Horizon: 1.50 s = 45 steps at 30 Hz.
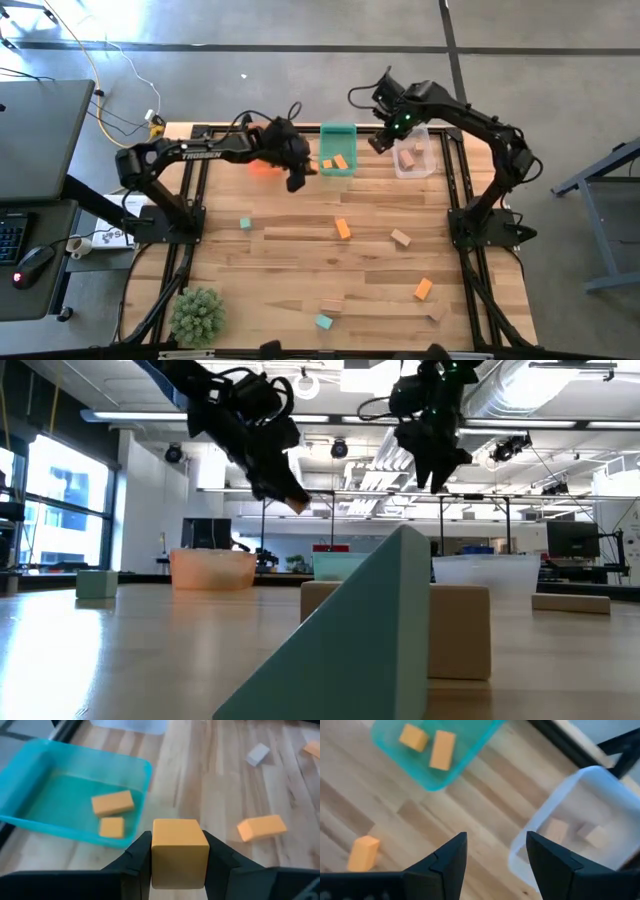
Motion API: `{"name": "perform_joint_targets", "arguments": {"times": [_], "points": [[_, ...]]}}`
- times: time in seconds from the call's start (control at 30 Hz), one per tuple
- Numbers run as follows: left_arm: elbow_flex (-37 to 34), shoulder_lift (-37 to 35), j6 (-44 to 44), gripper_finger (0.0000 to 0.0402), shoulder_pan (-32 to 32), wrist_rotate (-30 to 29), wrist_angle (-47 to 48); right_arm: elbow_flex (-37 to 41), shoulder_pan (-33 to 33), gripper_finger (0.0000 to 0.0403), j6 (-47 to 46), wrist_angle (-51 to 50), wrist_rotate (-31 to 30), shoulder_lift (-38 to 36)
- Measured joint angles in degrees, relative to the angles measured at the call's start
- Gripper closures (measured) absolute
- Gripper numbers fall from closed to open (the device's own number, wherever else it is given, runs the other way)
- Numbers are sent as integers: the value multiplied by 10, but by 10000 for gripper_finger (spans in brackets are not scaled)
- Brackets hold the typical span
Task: Sort & place blocks by color
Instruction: Put the yellow block into the blue bin
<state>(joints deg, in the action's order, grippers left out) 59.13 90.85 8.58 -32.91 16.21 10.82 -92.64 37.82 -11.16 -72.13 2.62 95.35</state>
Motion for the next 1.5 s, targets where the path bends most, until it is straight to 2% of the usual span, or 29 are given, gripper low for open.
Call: {"name": "perform_joint_targets", "arguments": {"times": [0.13, 0.6, 0.8, 1.13, 1.33, 1.5], "points": [[0, 14, 17, 302, -20, 22, -30, 0, -46, 212, -51, 3, -19, 0], [12, 65, 48, 302, -50, 30, -153, 0, -187, 212, -206, 1, -91, 0], [90, 126, 36, 302, -50, 34, -115, 0, -218, 212, -242, 0, -117, 0], [184, 232, 40, 302, -65, 36, -12, 0, -255, 212, -280, -16, -114, 0], [215, 260, 36, 302, -70, 54, -1, 0, -290, 212, -324, -25, -111, 0], [216, 268, 36, 277, -70, 54, 8, 12, -321, 212, -377, -41, -102, 0]]}}
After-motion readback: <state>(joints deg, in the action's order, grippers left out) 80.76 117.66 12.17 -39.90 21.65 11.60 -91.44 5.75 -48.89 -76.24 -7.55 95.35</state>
